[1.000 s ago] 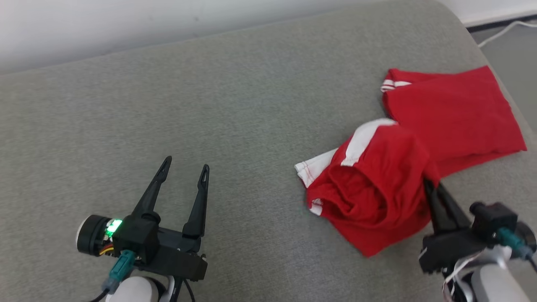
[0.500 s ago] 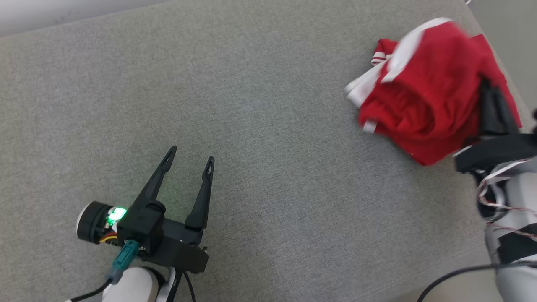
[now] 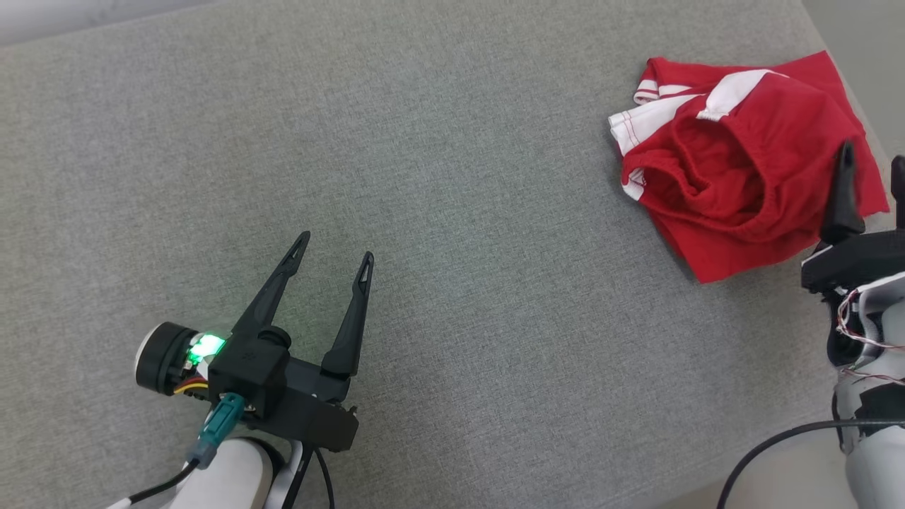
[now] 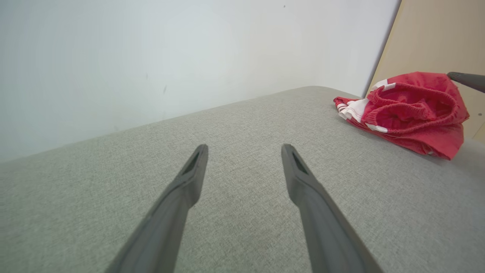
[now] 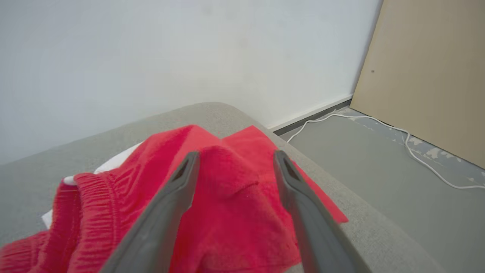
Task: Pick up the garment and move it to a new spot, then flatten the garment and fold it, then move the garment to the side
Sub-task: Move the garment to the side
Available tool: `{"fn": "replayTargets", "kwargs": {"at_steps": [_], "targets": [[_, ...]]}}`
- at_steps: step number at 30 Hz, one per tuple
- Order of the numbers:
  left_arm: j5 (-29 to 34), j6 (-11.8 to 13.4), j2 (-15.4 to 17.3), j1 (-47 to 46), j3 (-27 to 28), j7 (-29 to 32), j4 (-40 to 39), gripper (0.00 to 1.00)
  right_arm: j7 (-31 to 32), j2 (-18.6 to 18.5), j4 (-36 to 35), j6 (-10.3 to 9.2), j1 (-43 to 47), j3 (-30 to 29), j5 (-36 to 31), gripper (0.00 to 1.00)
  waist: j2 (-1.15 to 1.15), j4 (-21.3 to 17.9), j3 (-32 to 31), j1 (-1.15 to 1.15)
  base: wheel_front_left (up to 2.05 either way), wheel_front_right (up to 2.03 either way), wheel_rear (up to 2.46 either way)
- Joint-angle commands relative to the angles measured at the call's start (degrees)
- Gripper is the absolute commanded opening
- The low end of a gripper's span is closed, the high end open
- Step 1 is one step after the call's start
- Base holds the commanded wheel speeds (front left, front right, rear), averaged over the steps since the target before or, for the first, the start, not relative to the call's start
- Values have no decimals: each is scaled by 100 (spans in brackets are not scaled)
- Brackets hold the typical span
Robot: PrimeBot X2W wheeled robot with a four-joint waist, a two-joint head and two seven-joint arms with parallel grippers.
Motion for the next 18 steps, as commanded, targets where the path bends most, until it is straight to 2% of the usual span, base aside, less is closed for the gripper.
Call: {"fn": "replayTargets", "kwargs": {"at_steps": [1, 7, 10, 14, 18], "targets": [[20, -4, 29, -39, 10, -13, 4, 100, -3, 71, 13, -4, 106, 10, 47, 100, -1, 1, -35, -1, 0, 0, 0], [-127, 28, -44, 152, -11, -144, 168, 100, 125, 77, 668, -4, 454, 399, 319, 100, -1, 118, -370, -1, 0, 0, 0], [-184, 59, -74, 233, 1, -236, 221, 100, 61, -71, 646, -4, 680, 589, 461, 100, -1, 215, -537, -1, 0, 0, 0], [-262, 104, -59, 380, 41, -318, 247, 100, -9, -99, 132, -4, 1045, 519, 573, 100, -1, 323, -745, -1, 0, 0, 0], [-322, 162, -43, 540, 67, -373, 210, 100, -11, -28, -818, -4, 1608, 261, 457, 100, -1, 477, -929, -1, 0, 0, 0]]}}
